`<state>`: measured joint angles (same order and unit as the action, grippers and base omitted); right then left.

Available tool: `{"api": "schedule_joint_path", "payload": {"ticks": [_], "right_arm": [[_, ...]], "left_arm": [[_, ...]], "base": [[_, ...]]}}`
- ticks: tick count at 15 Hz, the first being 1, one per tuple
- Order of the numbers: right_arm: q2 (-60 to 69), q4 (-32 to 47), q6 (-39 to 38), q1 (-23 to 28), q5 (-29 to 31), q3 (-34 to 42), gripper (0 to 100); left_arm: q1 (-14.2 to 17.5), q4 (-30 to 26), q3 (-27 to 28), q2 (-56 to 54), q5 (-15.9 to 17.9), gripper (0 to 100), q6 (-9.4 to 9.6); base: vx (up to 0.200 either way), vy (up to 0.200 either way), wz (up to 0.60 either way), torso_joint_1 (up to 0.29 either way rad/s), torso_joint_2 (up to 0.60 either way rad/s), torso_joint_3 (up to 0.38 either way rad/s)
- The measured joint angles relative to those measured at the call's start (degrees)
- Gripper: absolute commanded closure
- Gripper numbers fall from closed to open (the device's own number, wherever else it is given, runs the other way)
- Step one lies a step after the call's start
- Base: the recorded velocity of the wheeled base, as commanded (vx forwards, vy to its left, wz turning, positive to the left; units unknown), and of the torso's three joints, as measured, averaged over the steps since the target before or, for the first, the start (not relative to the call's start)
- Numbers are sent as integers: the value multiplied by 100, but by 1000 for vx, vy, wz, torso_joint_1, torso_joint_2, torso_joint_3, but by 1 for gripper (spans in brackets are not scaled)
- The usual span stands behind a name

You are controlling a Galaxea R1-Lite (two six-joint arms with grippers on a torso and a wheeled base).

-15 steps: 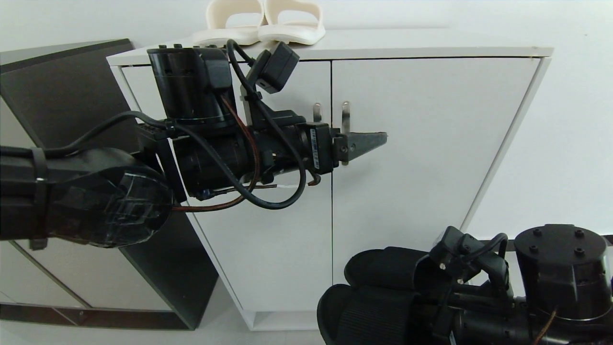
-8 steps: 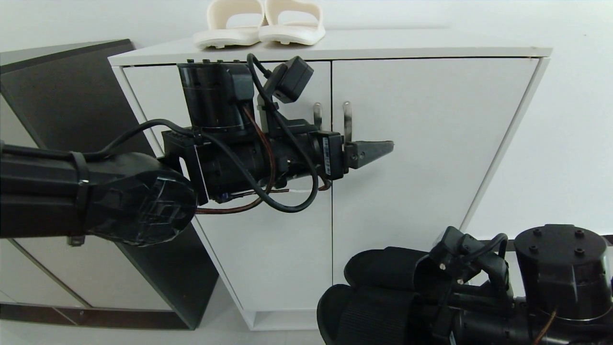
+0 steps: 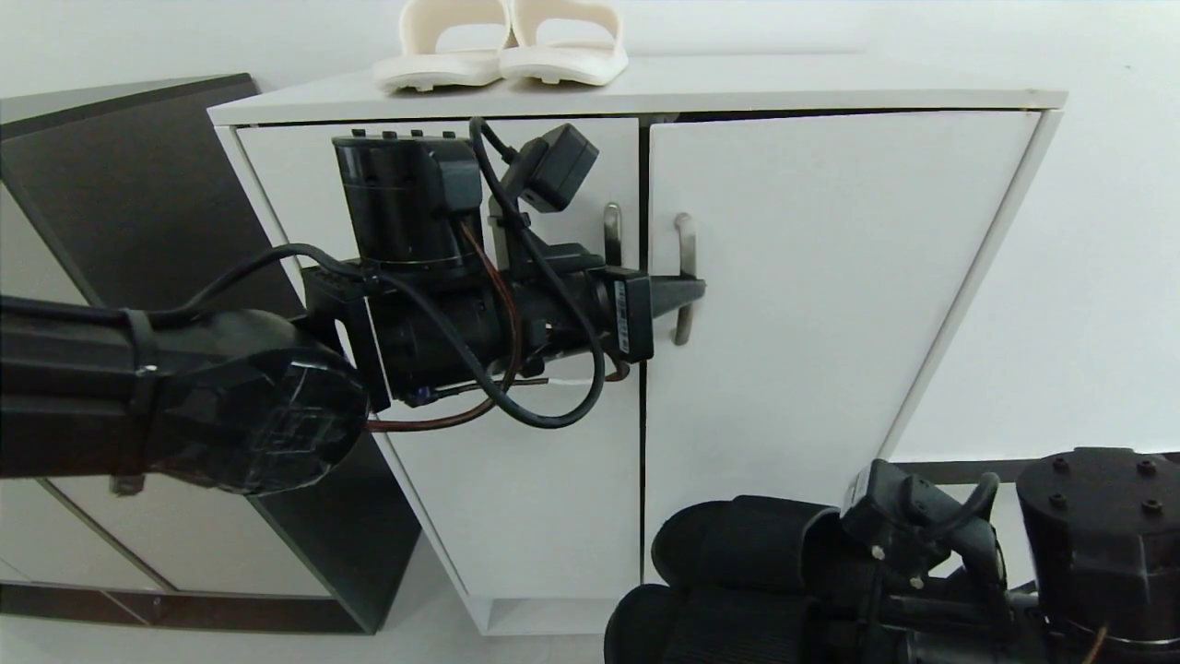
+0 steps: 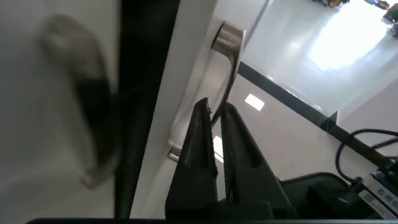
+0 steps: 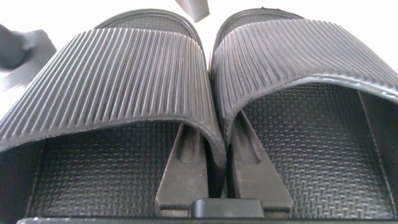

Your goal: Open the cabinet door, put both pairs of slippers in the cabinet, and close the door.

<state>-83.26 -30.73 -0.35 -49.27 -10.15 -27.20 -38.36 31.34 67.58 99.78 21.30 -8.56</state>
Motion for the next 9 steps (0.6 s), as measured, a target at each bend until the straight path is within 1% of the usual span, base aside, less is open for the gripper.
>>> {"api": "schedule_joint_path", "payload": {"ticks": [2,3,6,9], "right_arm": [[179,17,26,-117,-345,155,100],[236,22,30,-150,-372,197,100],[325,17,46,-196,-372,240,100],[333,27,45,-224,-350,245,100]], "left_arm": [[-284,16,-299,-279,-6,100,-2],[-374,27,-384,-378,-15,100,0],[-483,43,-730,-711,-236,100,46],[-510,117,-1436,-1301,-272,100,88]], "base": [[0,0,0,0,0,0],[0,0,0,0,0,0],[0,0,0,0,0,0],[0,0,0,0,0,0]]}}
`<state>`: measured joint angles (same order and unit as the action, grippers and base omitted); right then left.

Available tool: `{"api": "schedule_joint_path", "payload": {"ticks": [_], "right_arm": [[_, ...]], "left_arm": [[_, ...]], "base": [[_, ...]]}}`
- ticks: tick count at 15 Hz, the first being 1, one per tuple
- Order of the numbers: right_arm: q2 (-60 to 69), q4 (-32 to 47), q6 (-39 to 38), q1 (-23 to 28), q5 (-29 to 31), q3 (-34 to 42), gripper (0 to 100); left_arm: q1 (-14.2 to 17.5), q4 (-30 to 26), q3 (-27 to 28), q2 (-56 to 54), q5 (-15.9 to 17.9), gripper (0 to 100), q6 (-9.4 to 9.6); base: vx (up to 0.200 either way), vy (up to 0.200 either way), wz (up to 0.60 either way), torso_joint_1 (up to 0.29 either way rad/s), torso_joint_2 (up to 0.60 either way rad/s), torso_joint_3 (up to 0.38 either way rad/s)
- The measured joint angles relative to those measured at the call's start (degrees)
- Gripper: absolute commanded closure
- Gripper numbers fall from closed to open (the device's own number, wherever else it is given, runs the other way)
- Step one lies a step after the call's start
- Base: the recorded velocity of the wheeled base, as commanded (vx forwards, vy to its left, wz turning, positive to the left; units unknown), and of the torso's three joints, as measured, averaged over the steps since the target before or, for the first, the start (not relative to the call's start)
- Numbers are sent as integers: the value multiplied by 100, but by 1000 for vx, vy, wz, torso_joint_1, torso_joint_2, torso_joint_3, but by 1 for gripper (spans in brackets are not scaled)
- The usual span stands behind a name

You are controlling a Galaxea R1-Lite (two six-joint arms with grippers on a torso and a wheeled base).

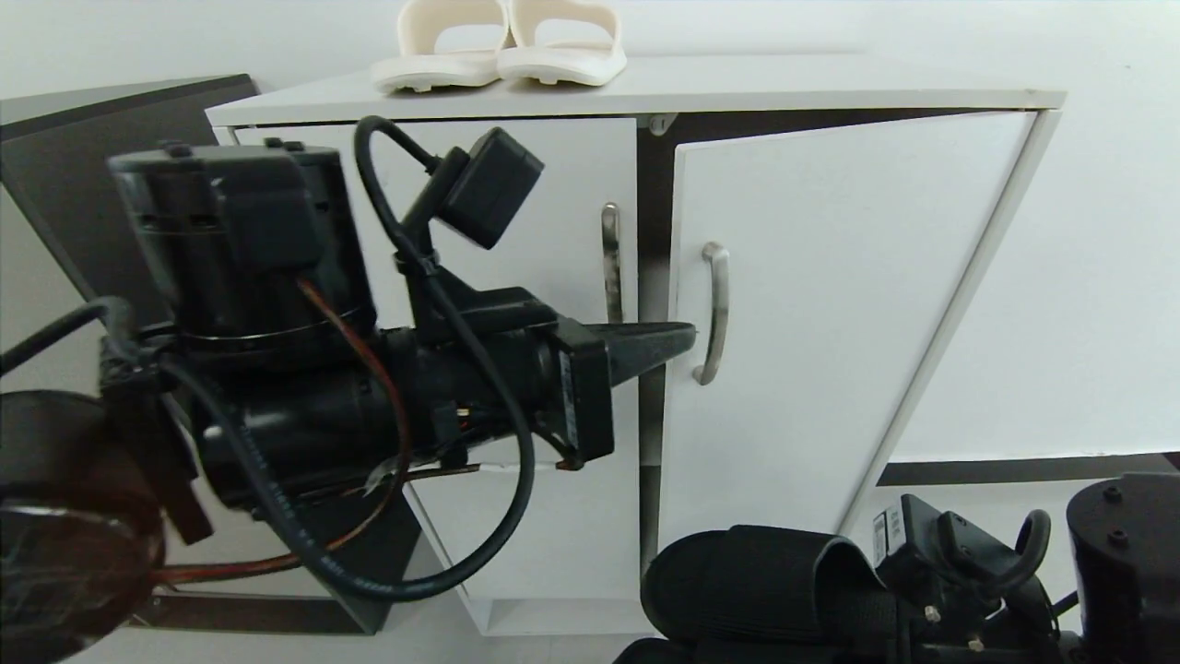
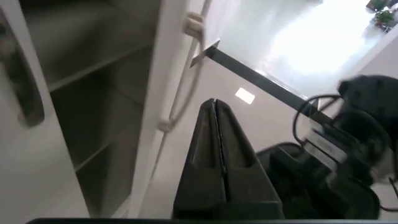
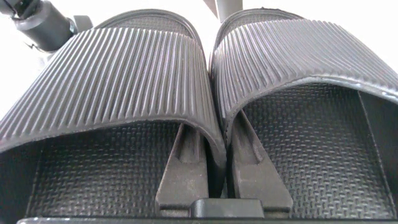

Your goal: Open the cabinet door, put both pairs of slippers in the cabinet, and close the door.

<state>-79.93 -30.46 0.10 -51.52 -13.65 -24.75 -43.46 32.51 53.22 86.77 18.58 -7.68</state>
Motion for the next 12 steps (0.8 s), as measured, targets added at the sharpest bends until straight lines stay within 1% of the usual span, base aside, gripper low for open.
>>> {"api": "schedule_joint_path", "payload": {"ticks": [1,2,4,6,8,10,12], "right_arm": [[2,0,-2,-11,2,0,100],[4,4,-2,-11,9,-9,100],[9,83,0,-16,13,-22,100],[52,846,-7,-68,115,-185,100],[163,1810,-34,-176,227,-586,100],[257,1930,-43,-236,252,-736,100],[290,1931,-45,-256,260,-750,100]], "left_arm": [[60,17,-144,-169,0,100,-11],[193,20,-204,-290,9,100,-23],[482,22,-72,-317,16,100,-39],[689,20,236,-117,16,100,-83],[774,11,595,195,20,100,-151],[796,6,926,507,27,100,-179],[794,9,1137,739,27,100,-184]], "base": [[0,0,0,0,0,0],[0,0,0,0,0,0],[0,0,0,0,0,0],[0,0,0,0,0,0],[0,0,0,0,0,0],[0,0,0,0,0,0],[0,0,0,0,0,0]]}}
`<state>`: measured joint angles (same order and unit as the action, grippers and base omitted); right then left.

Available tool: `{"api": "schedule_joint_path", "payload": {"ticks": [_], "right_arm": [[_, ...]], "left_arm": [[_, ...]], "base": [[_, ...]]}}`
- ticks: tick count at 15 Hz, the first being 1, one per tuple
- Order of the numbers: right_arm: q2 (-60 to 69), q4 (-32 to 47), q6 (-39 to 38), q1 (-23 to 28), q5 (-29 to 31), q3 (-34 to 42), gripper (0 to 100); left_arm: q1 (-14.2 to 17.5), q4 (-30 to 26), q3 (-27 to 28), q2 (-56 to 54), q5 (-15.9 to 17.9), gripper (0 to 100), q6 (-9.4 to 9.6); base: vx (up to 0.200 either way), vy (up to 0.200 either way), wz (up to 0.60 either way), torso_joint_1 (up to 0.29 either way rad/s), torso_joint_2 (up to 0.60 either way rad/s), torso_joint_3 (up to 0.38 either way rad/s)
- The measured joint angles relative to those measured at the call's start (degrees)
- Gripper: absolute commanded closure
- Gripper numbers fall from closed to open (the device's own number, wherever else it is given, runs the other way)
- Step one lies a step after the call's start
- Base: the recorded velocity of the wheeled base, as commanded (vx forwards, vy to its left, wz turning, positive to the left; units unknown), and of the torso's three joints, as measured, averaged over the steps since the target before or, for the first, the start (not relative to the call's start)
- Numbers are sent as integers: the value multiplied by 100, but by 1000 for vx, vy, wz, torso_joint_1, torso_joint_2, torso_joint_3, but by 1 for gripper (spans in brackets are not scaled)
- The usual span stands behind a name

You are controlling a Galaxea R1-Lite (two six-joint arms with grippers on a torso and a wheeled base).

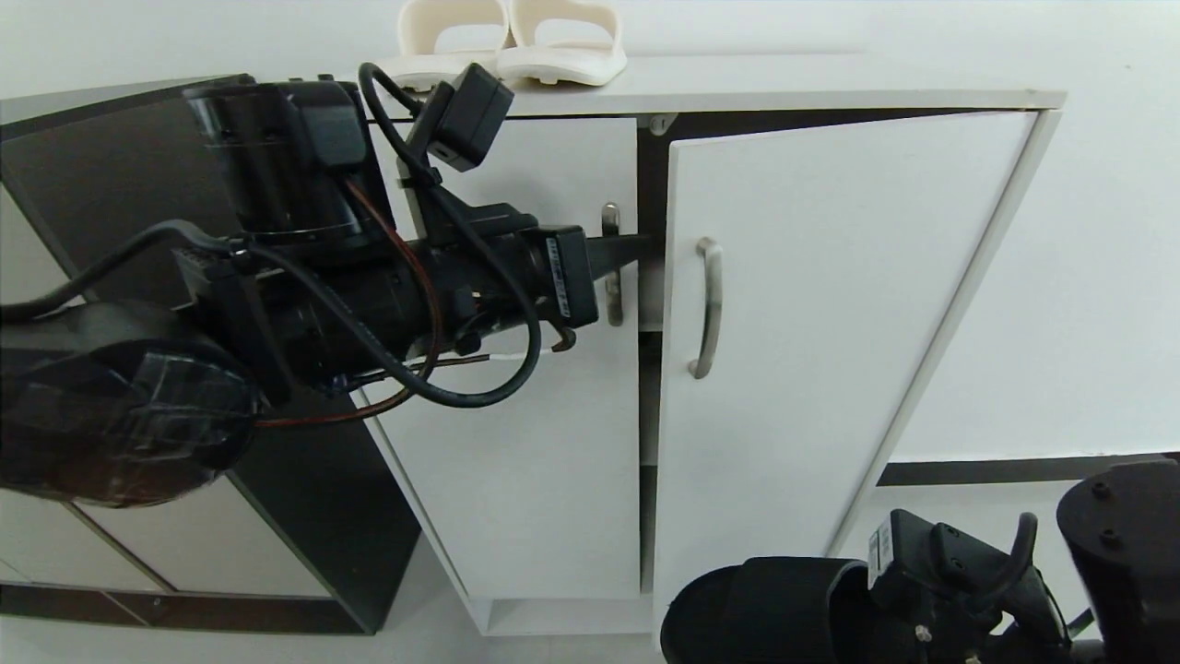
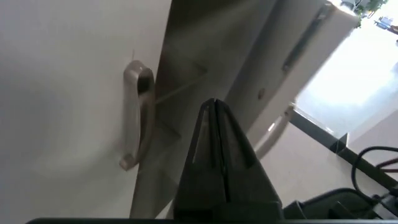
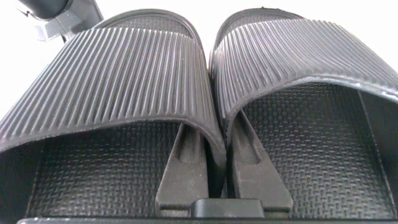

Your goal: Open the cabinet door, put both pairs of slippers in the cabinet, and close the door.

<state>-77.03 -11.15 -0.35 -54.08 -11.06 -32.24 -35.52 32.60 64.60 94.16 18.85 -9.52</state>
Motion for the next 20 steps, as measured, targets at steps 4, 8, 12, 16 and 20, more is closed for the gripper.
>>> {"api": "schedule_joint_path", "payload": {"ticks": [4,8,12,16,20], "right_arm": [[16,13,-30,-5,6,-11,100],[116,10,-941,-289,725,223,100],[758,45,-1374,-945,1340,523,100],[1137,21,-1429,-1003,1614,640,100],[267,-219,-1664,-49,2893,20,100]], "left_arm": [[-96,11,485,451,-49,100,-165],[-618,84,306,462,-407,100,-299],[-1621,396,63,347,-700,100,-319],[-1429,911,-158,385,-1141,100,-312],[-1007,917,-1154,-508,-2420,100,-197]], "base": [[-100,0,0,1,2,1],[-200,0,0,1,5,2],[-200,0,0,1,1,4],[-50,0,0,1,1,2],[0,0,0,0,0,0]]}}
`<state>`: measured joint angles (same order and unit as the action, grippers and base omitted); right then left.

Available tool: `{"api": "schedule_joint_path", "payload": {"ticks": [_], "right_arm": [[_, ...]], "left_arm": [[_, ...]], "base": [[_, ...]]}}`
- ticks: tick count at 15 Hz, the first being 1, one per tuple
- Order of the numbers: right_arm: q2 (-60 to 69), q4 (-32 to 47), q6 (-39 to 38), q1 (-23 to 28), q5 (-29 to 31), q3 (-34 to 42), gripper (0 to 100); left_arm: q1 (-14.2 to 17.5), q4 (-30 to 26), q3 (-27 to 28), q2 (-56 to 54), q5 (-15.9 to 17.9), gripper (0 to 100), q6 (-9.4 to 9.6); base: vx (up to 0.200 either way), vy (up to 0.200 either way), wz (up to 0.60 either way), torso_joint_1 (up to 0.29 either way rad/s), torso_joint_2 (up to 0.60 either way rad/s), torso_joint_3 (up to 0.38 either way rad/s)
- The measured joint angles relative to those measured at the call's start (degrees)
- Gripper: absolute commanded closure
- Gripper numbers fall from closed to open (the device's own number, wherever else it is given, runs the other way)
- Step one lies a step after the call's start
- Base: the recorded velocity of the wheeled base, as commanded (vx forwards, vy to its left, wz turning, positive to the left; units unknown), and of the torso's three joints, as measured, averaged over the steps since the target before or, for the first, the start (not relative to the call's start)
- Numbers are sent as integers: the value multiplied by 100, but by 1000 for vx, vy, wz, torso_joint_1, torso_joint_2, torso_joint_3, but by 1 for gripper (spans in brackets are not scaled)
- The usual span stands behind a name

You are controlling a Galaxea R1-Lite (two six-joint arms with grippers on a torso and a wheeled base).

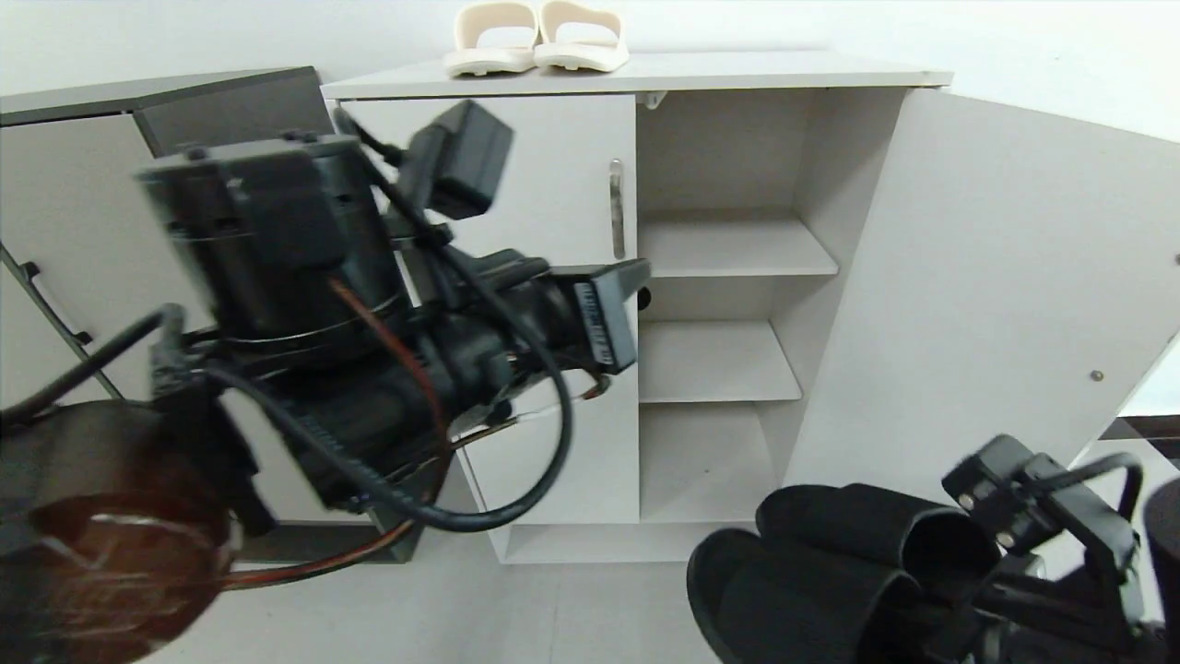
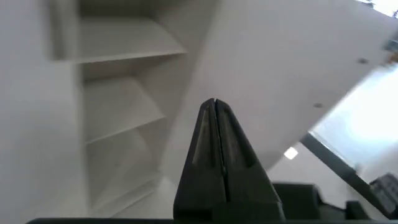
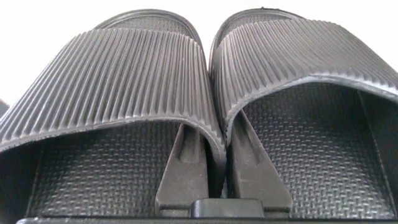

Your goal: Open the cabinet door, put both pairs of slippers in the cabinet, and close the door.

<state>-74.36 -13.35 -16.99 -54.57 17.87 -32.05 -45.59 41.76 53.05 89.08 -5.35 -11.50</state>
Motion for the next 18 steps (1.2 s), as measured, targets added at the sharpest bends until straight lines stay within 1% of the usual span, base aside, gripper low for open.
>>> {"api": "schedule_joint_path", "payload": {"ticks": [1,3,4,5,6,9,10,11,12,13,14,15,16,17,18], "right_arm": [[-284,-235,-51,200,323,-129,100],[-948,-1152,-93,510,944,-330,100],[-1221,-1484,-101,586,1150,-362,100],[-1552,-1804,-107,661,1401,-375,100],[-1805,-1996,-106,694,1538,-373,100],[-2280,-2099,-96,718,1636,-330,100],[-2334,-2103,-90,716,1637,-315,100],[-2374,-2100,-88,719,1642,-297,100],[-2395,-2108,-82,719,1645,-282,100],[-2411,-2110,-77,708,1637,-265,100],[-2426,-2141,-77,680,1623,-246,100],[-2442,-2215,-77,633,1620,-229,100],[-2453,-2283,-71,603,1609,-201,100],[-2459,-2363,-30,595,1607,-162,100],[-2461,-2404,-13,575,1609,-127,100]], "left_arm": [[168,-41,-468,-427,-215,100,96],[725,-282,-1576,-1485,-691,100,316],[1097,-503,-2070,-2033,-920,100,386],[1558,-796,-2544,-2626,-1159,100,439],[1974,-1101,-2942,-3174,-1375,100,479],[3007,-2185,-3950,-4920,-2029,100,553],[3388,-2562,-4214,-5482,-2158,100,564],[3783,-2888,-4503,-6068,-2217,100,584],[4091,-3246,-4758,-6650,-2160,100,657],[4235,-3496,-4912,-7136,-1942,100,775],[4358,-3668,-5038,-7663,-1448,100,972],[4434,-3797,-5141,-8064,-764,100,1120],[4485,-3866,-5209,-8346,-127,100,1207],[4511,-4068,-5243,-8547,519,100,1295],[4521,-4228,-5272,-8669,828,100,1387]], "base": [[0,0,0,0,0,0],[0,0,0,0,0,0],[0,0,0,0,0,0],[0,0,0,0,0,0],[0,0,0,0,0,0],[0,0,0,0,0,0],[0,0,0,0,0,0],[0,0,0,0,0,0],[0,0,0,0,0,0],[0,0,0,0,0,0],[0,0,0,0,0,0],[0,0,0,0,0,0],[0,0,0,0,0,0],[0,0,0,0,0,0],[0,0,0,0,0,0]]}}
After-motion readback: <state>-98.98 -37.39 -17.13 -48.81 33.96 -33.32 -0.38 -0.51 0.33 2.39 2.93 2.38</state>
